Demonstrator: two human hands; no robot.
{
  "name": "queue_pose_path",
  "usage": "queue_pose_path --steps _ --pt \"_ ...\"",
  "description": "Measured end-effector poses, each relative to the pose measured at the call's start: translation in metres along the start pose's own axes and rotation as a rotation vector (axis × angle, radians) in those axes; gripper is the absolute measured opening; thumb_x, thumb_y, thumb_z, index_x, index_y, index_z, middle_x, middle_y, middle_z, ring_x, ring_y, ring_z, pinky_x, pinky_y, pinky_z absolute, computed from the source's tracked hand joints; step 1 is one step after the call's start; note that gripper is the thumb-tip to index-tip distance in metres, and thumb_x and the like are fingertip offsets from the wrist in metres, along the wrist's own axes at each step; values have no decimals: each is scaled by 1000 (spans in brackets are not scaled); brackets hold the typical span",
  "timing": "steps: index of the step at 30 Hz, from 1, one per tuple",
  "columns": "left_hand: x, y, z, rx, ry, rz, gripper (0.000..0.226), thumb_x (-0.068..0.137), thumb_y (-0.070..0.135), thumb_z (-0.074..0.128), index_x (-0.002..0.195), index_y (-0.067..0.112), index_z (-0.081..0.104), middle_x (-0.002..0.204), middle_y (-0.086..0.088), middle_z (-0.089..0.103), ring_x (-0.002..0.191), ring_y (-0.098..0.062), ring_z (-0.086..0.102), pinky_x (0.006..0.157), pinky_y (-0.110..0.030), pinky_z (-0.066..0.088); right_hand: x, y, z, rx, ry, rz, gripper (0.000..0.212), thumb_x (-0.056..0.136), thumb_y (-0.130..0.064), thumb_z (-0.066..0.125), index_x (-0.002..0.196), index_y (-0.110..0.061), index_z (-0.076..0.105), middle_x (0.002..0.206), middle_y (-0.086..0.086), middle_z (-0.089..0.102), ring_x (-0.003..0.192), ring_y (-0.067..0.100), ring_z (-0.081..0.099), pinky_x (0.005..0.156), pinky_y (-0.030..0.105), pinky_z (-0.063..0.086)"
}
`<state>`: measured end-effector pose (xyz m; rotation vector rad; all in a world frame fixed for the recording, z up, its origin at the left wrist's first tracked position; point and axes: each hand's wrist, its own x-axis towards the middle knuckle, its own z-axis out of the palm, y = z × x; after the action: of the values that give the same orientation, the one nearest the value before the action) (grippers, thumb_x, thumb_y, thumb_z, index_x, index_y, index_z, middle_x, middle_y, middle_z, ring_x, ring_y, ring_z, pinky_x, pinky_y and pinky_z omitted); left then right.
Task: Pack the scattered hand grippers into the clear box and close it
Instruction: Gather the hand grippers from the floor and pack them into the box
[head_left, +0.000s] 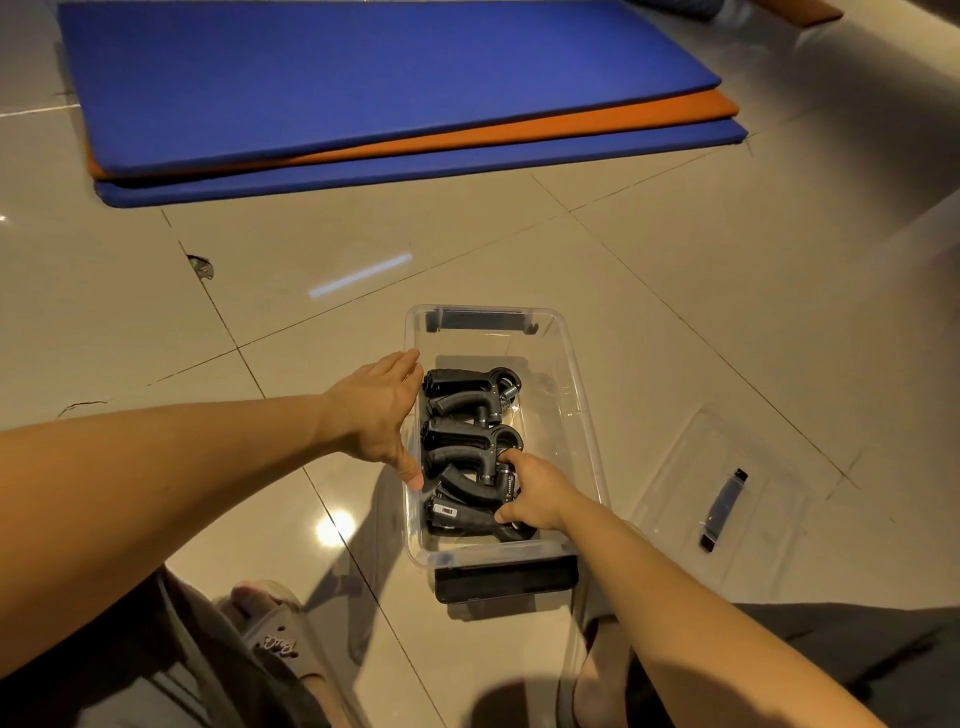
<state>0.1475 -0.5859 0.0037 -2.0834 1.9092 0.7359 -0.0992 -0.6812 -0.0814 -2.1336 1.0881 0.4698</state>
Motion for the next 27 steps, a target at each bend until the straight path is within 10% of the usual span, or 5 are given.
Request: queue_pose_path --steps 27 --pt "-13 13 -15 81 -17 -25 147 58 83 71 159 11 -8 167 -15 -11 154 -34 -4 125 -48 7 -17 -5 -16 -11 -56 12 95 76 -16 86 154 -19 32 151 8 48 131 29 53 104 38 45"
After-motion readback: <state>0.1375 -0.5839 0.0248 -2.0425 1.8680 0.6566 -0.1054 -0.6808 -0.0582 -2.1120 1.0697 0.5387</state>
